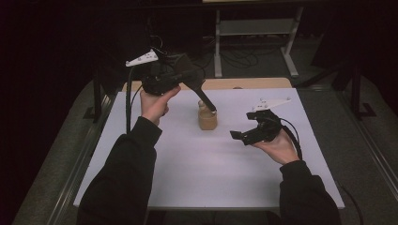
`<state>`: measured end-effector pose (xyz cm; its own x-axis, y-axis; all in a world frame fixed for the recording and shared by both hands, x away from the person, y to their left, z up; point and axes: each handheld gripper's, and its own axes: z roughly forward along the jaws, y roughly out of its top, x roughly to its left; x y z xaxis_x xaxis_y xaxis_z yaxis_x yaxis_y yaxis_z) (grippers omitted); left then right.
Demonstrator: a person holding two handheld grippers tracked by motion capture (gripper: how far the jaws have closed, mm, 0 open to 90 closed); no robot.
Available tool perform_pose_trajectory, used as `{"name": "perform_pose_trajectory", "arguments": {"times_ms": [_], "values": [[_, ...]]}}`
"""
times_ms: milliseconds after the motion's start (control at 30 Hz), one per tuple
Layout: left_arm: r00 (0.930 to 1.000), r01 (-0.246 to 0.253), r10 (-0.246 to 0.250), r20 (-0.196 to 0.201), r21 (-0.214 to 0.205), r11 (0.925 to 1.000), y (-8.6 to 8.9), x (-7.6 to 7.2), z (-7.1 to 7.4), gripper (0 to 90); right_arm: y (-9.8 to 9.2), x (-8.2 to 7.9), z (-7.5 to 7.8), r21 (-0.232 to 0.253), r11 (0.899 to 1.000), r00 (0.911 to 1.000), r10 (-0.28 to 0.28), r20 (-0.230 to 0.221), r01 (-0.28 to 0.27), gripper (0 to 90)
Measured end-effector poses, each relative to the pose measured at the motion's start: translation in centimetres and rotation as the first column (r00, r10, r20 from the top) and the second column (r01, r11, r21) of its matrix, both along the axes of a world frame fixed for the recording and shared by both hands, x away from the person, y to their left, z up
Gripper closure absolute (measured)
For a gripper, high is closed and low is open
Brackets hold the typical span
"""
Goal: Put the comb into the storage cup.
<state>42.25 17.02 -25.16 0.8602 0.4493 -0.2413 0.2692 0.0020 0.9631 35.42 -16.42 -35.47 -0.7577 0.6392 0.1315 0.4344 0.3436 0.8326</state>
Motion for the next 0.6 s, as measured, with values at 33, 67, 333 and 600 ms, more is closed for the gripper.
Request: {"name": "perform_pose_trajectory", "arguments": {"times_ms": [33, 67, 333, 600], "values": [[1.0000, 0.000, 0.000, 0.006, 0.010, 1.0000, -0.1, 0.0, 0.1, 85.7, -0.2, -0.1, -0.1, 0.005, 1.000, 1.0000, -0.004, -0.001, 0.004, 0.0], [0.9999, -0.002, 0.002, 0.013, 0.015, 0.9999, -0.3, 0.1, 0.3, 85.7, -0.4, -0.2, -0.2, 0.010, 1.000, 1.0000, -0.008, -0.001, 0.008, 0.0], [0.9986, -0.003, -0.001, 0.053, 0.080, 0.9968, -1.6, 0.9, 1.8, 85.6, -1.6, -0.9, -0.9, 0.035, 0.999, 0.9997, -0.024, 0.010, 0.024, 0.0], [0.9970, -0.022, 0.011, 0.076, 0.139, 0.9901, -2.4, 1.8, 2.4, 85.6, -2.6, -1.9, -1.6, 0.066, 0.998, 0.9996, -0.024, 0.015, 0.023, 0.0]]}}
